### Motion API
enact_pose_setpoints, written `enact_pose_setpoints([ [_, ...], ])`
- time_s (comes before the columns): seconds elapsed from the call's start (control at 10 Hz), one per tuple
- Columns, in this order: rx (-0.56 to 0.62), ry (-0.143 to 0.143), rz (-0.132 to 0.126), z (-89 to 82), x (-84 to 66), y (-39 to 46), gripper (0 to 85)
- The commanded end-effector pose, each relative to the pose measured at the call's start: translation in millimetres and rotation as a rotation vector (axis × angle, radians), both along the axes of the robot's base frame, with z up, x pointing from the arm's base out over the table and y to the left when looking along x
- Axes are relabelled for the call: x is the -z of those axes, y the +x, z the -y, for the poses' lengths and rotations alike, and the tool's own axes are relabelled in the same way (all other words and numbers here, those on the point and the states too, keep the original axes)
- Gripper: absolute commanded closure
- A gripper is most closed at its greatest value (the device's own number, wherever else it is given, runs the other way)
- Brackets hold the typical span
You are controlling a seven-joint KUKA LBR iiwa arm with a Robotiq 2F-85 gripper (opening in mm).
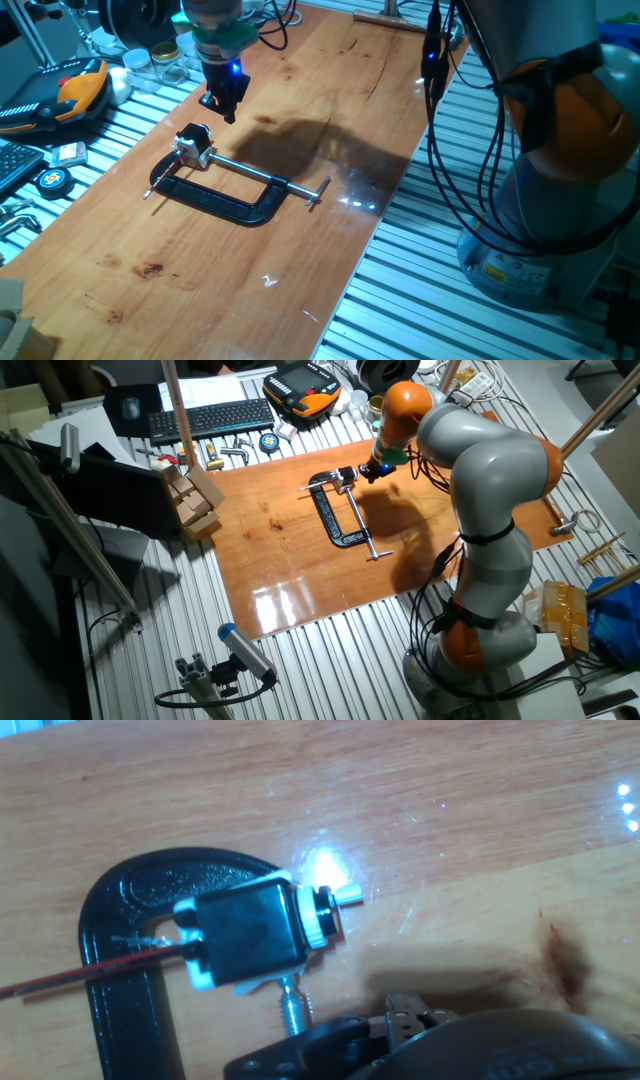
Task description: Sharpen the pencil with a pencil sharpener
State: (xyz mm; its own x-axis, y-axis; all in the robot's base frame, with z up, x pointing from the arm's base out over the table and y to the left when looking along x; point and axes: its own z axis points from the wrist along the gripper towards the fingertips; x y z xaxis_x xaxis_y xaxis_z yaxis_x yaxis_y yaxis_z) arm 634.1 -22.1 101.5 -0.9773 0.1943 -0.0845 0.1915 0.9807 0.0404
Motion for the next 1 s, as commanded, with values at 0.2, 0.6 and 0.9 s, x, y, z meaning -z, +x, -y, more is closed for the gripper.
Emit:
enact_pose_setpoints([
  [0.2, -0.001, 0.003, 0.008, 1.5, 2.8, 1.7, 85.0],
  [0.6, -0.012, 0.014, 0.002, 7.5, 6.4, 8.0, 85.0],
  [0.9, -0.016, 0.009, 0.000, 7.4, 10.4, 14.4, 85.0],
])
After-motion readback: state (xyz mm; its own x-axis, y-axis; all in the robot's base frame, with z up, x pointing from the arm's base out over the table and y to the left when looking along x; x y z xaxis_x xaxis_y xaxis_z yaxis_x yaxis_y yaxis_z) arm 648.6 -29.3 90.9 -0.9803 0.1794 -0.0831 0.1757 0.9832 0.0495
